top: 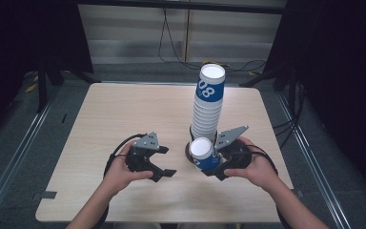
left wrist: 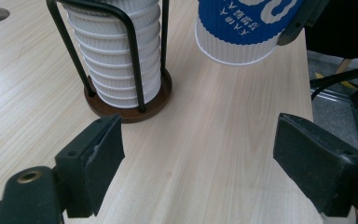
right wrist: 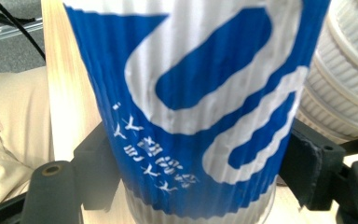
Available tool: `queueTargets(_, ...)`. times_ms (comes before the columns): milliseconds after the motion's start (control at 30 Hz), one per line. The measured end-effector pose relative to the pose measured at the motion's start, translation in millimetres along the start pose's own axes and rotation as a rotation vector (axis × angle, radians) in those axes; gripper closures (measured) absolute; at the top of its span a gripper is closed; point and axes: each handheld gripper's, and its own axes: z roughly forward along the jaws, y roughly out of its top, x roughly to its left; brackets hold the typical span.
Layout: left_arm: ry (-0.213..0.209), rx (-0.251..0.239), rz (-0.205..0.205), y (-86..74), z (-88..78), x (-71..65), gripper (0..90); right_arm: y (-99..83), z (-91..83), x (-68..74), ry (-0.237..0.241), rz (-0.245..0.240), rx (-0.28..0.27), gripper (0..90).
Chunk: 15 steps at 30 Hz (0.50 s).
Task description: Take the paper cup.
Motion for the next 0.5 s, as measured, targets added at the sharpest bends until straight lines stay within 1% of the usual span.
queueTargets(67, 0.000, 0.001, -0.004, -0.4, -0.1, 0.8, 16.1, 0.0, 0.3, -0.3, 0.002, -0.003, 0.001, 23.3)
queueTargets(100, -0.001, -0.003, -0.005, -0.7, -0.1, 1.0, 16.1, 0.2, 0.2, 0.0, 0.002, 0.005, 0.006, 23.3)
queueTargets(167, 0.002, 0.005, -0.002, -1.4, -1.2, 1.5, 16.1, 1.3, 0.8, -1.0, 0.007, -0.005, 0.011, 23.3)
queueTargets(233, 0.000, 0.003, -0.005, -1.8, -1.3, 1.5, 16.1, 2.1, 0.7, -0.3, 0.000, -0.002, 0.018, 23.3)
queueTargets(267, 0.003, 0.001, -0.005, -2.0, -1.6, 1.4, 16.1, 2.7, 1.3, -0.5, 0.007, -0.006, 0.011, 23.3)
queueTargets(333, 0.008, -0.004, -0.003, -1.9, -2.1, 1.6, 16.1, 4.1, 2.6, 0.3, 0.008, -0.011, 0.015, 23.3)
queueTargets(367, 0.011, 0.003, -0.002, -1.6, -2.7, 1.2, 16.1, 5.3, 4.0, 1.2, 0.009, -0.010, 0.024, 23.3)
queueTargets(400, 0.006, 0.001, 0.001, -0.8, -2.9, 0.7, 16.1, 6.1, 4.8, 1.0, 0.006, -0.019, 0.028, 23.3)
queueTargets(467, 0.006, -0.004, 0.002, -0.5, -2.7, 0.5, 16.1, 6.9, 4.9, 1.3, 0.010, -0.018, 0.034, 23.3)
queueTargets(500, 0.007, 0.002, 0.007, 0.2, -3.3, 0.2, 16.1, 8.5, 5.3, 1.5, 0.015, -0.020, 0.036, 23.3)
